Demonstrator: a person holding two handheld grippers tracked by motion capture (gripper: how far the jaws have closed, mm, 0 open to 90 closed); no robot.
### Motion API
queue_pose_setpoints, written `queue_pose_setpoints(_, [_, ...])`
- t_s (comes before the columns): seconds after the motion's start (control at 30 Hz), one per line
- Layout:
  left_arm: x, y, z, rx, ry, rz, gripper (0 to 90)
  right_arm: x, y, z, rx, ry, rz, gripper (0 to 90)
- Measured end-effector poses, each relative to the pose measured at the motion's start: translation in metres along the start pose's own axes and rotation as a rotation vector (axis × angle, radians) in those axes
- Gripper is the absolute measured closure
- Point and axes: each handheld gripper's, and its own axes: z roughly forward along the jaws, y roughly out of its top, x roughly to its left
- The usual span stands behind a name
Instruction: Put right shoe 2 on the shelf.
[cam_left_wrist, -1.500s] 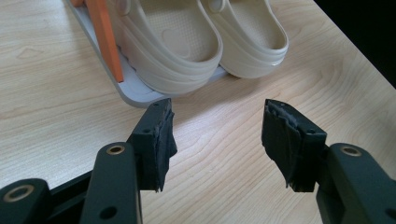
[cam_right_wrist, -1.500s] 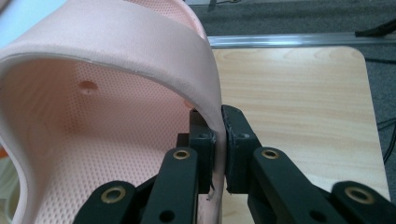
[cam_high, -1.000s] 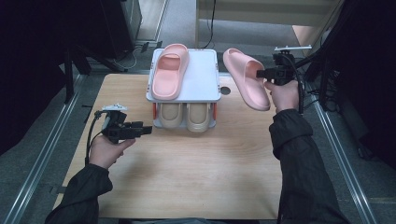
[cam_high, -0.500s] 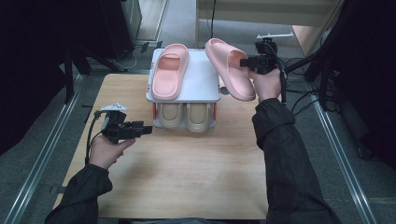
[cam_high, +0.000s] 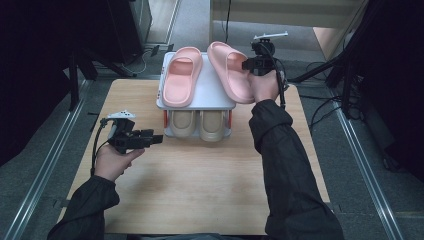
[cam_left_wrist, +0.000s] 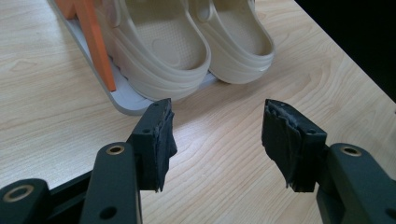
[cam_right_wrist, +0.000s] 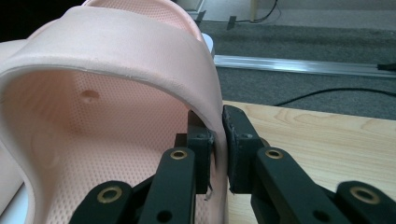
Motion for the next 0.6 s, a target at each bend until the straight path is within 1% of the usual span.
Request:
queue_pose_setpoints(0.1, [0.0,0.0,0.0,0.002,-0.003,0.005,43.6,0.002,0.002,0.004,0.005,-0.016,0.007,81.9])
queue_pose_setpoints(0.17, [-0.001,0.0,0.0,0.004,-0.004,0.007,43.5,0.004,0.003,0.006,0.007,-0.01,0.006,81.2])
queue_pose_setpoints(0.27, [-0.003,0.0,0.0,0.003,-0.004,0.015,43.6,0.007,0.003,0.011,0.01,-0.021,-0.004,80.0])
queue_pose_setpoints(0.33, [-0.002,0.0,0.0,0.003,-0.006,0.013,43.6,0.01,0.003,0.013,0.015,-0.032,-0.012,79.6])
queue_pose_setpoints(0.4, [-0.002,0.0,0.001,0.005,-0.006,0.015,43.6,0.011,0.002,0.015,0.02,-0.034,-0.014,78.7])
queue_pose_setpoints(0.5, [-0.002,0.0,0.0,0.003,-0.004,0.013,43.6,0.014,0.001,0.015,0.022,-0.03,-0.029,76.5])
queue_pose_setpoints(0.53, [-0.002,0.0,0.0,0.003,-0.004,0.013,43.6,0.014,0.001,0.015,0.023,-0.022,-0.034,75.6])
queue_pose_setpoints(0.6, [-0.002,0.0,0.0,0.003,-0.003,0.015,43.6,0.016,0.0,0.015,0.028,-0.02,-0.053,74.8])
